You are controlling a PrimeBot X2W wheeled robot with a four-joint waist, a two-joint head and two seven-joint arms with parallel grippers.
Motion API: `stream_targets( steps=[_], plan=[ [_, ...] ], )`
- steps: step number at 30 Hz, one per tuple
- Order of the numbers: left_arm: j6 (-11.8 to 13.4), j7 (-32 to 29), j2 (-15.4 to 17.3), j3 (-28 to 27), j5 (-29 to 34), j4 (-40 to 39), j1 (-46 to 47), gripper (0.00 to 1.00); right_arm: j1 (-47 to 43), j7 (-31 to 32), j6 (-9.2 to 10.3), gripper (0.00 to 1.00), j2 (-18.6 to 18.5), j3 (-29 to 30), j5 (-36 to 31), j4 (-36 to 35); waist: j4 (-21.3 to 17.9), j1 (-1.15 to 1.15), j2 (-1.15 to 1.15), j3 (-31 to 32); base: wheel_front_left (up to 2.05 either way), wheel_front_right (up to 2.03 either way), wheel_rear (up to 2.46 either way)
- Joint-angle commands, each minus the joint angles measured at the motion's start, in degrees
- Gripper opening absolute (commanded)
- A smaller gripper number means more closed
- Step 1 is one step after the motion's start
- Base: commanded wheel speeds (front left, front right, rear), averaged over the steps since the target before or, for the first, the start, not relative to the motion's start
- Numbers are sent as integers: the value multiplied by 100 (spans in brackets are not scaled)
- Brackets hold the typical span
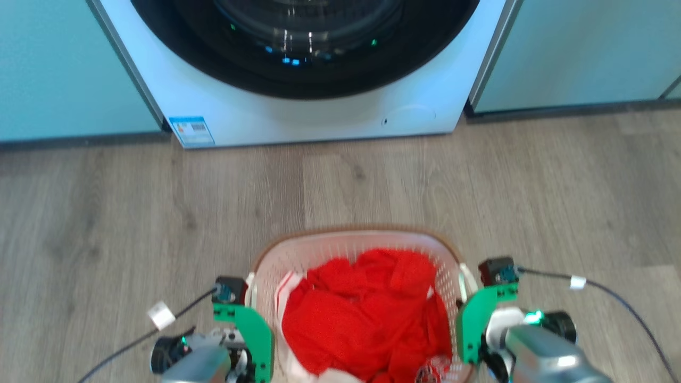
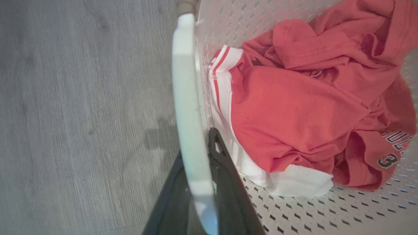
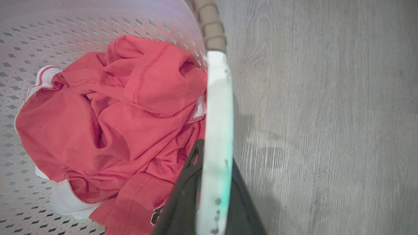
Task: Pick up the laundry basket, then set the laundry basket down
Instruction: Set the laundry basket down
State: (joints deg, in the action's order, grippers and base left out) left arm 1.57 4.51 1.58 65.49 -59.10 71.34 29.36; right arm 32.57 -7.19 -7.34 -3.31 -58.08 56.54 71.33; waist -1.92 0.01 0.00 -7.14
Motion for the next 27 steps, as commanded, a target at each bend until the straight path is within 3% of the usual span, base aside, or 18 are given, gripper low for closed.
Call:
stream_targets(
  steps=[1,27],
  plan=[
    [85,109,130,-84,-6,-19,358,0,233,-129,-14,0,44,-93,8,-78,7,-1,0,-216,0,0,0],
    [241,458,130,-51,26,12,2255,0,2142,-558,-14,0,44,69,-147,222,109,-1,0,-2526,0,0,0]
  ],
)
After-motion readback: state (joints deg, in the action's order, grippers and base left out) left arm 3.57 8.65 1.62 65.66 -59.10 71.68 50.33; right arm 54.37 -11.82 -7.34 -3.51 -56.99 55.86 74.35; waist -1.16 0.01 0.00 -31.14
